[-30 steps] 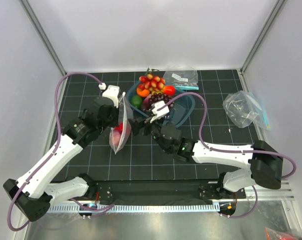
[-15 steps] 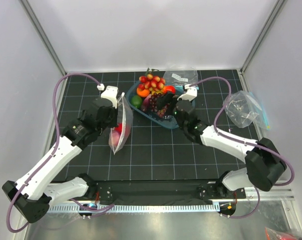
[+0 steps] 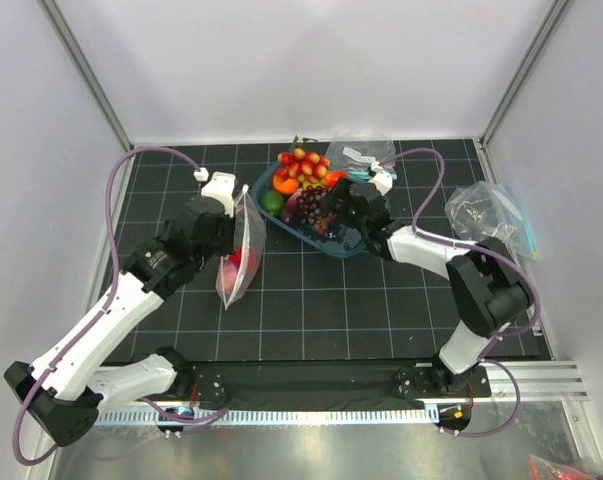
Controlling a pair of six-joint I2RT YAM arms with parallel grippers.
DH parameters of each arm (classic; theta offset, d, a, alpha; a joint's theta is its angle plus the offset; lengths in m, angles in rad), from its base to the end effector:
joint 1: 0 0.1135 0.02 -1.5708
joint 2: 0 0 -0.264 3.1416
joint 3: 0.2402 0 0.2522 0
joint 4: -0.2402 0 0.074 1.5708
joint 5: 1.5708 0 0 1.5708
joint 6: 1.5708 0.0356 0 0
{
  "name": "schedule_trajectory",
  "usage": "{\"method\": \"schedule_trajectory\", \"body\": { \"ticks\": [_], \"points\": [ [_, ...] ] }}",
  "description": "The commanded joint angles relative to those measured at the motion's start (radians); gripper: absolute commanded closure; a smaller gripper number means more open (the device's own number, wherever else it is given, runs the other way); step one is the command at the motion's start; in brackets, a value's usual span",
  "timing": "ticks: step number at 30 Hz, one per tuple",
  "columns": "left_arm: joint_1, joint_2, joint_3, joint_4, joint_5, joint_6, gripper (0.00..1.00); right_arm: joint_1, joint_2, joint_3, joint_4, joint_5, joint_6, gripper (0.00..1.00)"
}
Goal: Place the food in the zip-top bag and seal the zipper
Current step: Pick up the fake fruit from the bin.
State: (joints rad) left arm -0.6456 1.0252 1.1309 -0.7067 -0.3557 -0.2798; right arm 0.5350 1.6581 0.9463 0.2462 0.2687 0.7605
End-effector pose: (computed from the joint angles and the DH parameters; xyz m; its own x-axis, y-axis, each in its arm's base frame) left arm 0.1743 -0.1157 0.3640 -0.5265 0.0725 -0.8471 0.1969 0.9797 -0.0385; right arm 0.3184 0.1777 0.2133 -0.4780 0.4892 -0.7295 0.0580 0.8463 0.5296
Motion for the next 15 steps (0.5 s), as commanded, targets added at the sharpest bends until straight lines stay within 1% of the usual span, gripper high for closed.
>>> {"method": "schedule_trajectory", "body": {
  "ticks": [1, 6, 10, 13, 14, 15],
  "points": [
    [0.006, -0.014, 0.000, 0.041, 0.000, 0.014, 1.00, -0.004, 0.049, 0.098, 0.001, -0.020, -0.019, 0.01],
    [0.006, -0.014, -0.002, 0.039, 0.003, 0.014, 1.00, -0.009, 0.173, 0.209, -0.033, -0.039, -0.044, 0.00],
    [0.006, -0.014, -0.002, 0.039, 0.003, 0.014, 1.00, -0.009, 0.256, 0.301, -0.137, -0.016, -0.047, 0.00],
    [0.006, -0.016, -0.003, 0.039, 0.004, 0.014, 1.00, -0.009, 0.293, 0.339, -0.163, -0.032, -0.055, 0.00],
    [0.006, -0.014, -0.003, 0.039, 0.004, 0.014, 1.00, -0.009, 0.295, 0.339, -0.157, -0.040, -0.053, 0.01],
    [0.006, -0.014, -0.003, 0.039, 0.004, 0.014, 1.00, -0.009, 0.295, 0.332, -0.139, -0.046, -0.053, 0.07]
  ]
}}
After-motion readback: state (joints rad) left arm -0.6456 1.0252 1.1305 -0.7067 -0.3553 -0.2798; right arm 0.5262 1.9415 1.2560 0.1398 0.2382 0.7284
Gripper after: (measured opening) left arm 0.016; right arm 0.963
